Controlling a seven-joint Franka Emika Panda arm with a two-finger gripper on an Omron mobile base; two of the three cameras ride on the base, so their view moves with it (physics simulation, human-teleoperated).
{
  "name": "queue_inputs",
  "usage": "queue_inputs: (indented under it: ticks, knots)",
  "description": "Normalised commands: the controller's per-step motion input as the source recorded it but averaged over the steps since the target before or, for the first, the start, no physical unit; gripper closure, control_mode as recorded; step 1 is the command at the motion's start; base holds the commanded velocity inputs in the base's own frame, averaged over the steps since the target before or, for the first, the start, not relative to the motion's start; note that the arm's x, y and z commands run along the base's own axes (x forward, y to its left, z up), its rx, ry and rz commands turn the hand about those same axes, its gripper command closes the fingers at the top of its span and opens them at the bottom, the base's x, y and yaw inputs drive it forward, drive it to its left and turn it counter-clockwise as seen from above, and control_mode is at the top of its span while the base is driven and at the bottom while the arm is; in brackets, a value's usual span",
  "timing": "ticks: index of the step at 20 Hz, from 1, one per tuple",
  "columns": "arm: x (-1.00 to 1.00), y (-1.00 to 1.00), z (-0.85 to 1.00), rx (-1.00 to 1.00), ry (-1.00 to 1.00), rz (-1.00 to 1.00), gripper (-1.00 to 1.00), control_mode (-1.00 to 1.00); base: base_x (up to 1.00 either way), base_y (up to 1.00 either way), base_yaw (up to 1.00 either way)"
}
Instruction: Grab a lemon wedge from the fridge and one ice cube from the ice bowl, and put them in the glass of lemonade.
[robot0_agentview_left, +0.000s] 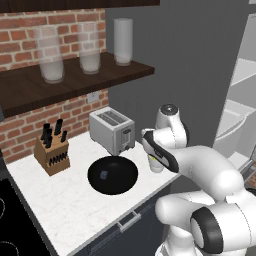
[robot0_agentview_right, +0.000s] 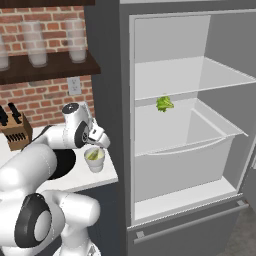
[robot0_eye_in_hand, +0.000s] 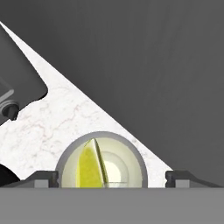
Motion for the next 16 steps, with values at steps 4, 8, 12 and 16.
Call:
queue_inputs:
  ticks: [4,8,12,16]
  knots:
    - [-0.04,0.00,0.00,0.00,0.00,0.00,-1.00,-1.00,0.00,0.00,0.00]
    - [-0.25,0.00,0.00,0.00,0.00,0.00,-1.00,-1.00,0.00,0.00,0.00]
    - [-0.48,0.00,0.00,0.00,0.00,0.00,-1.00,-1.00,0.00,0.00,0.00]
    - [-0.25,0.01,0.00,0.00,0.00,0.00,-1.00,-1.00,0.00,0.00,0.00]
